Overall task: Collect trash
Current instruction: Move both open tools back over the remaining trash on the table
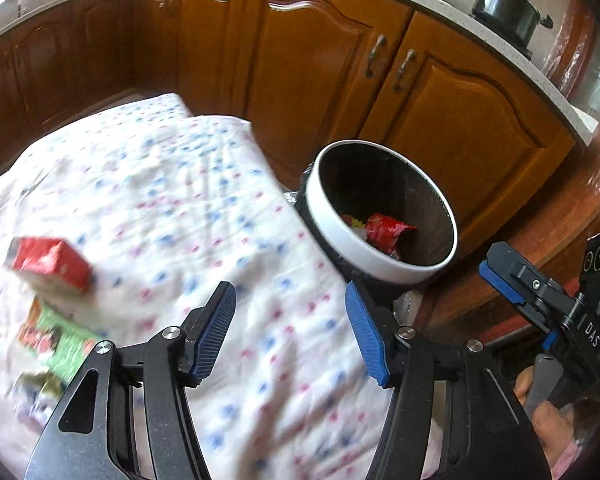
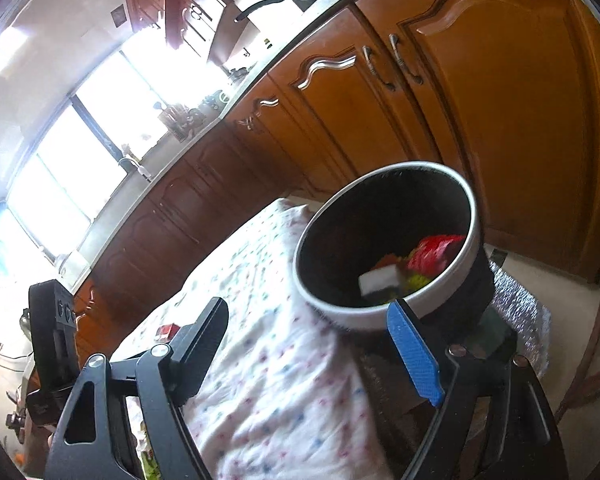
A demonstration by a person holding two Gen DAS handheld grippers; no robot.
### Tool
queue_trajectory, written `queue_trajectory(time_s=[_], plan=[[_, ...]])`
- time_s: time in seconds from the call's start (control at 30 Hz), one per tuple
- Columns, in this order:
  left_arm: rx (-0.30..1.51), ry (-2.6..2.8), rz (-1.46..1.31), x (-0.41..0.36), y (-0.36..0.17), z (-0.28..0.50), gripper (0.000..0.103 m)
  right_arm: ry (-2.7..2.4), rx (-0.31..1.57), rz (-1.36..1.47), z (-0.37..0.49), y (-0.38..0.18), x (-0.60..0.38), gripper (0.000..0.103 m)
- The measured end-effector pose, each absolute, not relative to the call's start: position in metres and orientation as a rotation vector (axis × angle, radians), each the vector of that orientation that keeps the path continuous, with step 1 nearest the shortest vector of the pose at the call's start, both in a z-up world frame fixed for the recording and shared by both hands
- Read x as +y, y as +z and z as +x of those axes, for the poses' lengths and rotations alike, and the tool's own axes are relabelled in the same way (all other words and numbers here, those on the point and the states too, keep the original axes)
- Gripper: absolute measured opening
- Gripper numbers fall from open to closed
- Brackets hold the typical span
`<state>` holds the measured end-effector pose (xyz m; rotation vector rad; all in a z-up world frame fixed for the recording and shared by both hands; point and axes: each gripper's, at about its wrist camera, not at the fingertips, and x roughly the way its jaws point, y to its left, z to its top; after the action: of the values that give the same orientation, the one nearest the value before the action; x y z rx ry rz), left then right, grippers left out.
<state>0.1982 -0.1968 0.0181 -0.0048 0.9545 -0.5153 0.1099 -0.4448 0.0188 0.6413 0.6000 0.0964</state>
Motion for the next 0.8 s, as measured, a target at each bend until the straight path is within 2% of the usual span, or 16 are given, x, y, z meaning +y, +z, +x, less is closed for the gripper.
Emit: queue_trajectory(time_s=[0.8], plan=[[0.904,-0.371,-0.144,-0.065,0.016,0.147,0.059,0.195,0.646,0.573,0.066,0.018,-0.348,0.084]])
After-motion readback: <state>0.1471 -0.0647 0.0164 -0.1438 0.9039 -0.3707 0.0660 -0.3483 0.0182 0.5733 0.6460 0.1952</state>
